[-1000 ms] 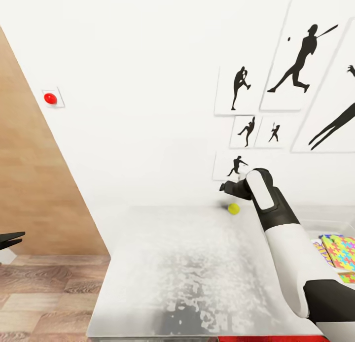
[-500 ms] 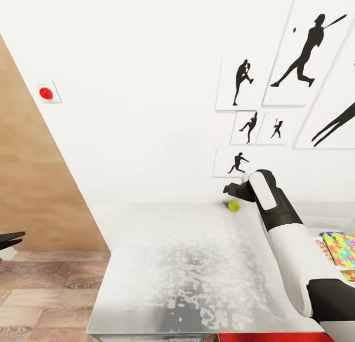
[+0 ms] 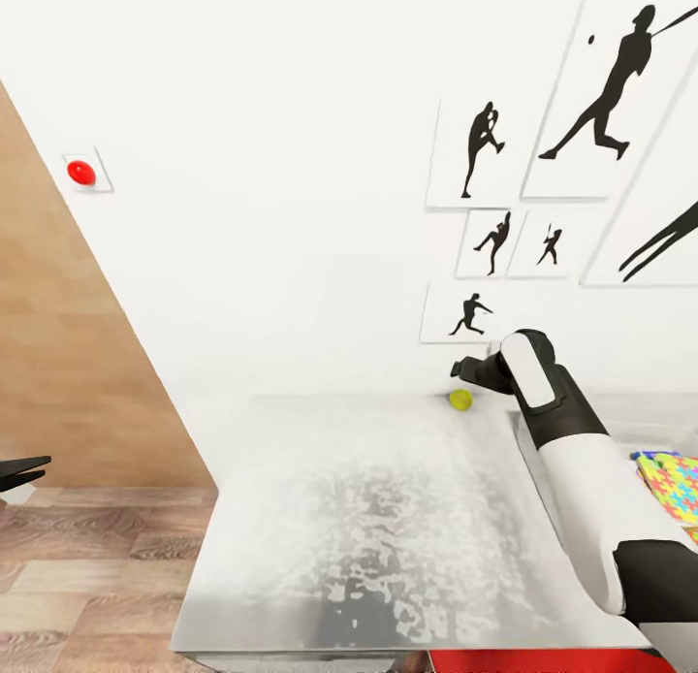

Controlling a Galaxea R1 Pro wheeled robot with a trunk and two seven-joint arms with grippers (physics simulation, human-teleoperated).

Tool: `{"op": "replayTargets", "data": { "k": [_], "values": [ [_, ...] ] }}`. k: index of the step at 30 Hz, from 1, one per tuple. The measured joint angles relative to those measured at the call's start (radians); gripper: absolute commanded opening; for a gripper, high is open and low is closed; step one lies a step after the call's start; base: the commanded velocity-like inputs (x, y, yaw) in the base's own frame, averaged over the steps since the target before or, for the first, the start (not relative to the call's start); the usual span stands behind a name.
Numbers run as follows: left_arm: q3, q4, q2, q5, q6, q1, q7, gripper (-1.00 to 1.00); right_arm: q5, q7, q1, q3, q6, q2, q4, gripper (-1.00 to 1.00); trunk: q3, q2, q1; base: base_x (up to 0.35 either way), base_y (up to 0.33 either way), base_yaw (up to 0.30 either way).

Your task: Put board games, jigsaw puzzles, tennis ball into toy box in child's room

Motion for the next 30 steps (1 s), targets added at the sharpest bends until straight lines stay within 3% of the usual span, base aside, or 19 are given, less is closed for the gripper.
{"op": "replayTargets", "data": {
  "k": [21,30],
  "values": [
    [0.000,0.000,-0.007,0.000,-0.031,0.000,0.000,1.00,0.004,0.000,-0.114,-0.001,0.000,-0.010,0.147,1.00,-0.034,0.000,0.000,0.000,0.000,0.000],
    [0.000,0.000,-0.007,0.000,-0.032,0.000,0.000,1.00,0.013,0.000,-0.136,-0.001,0.000,-0.011,0.172,1.00,-0.049,0.000,0.000,0.000,0.000,0.000]
  ]
}}
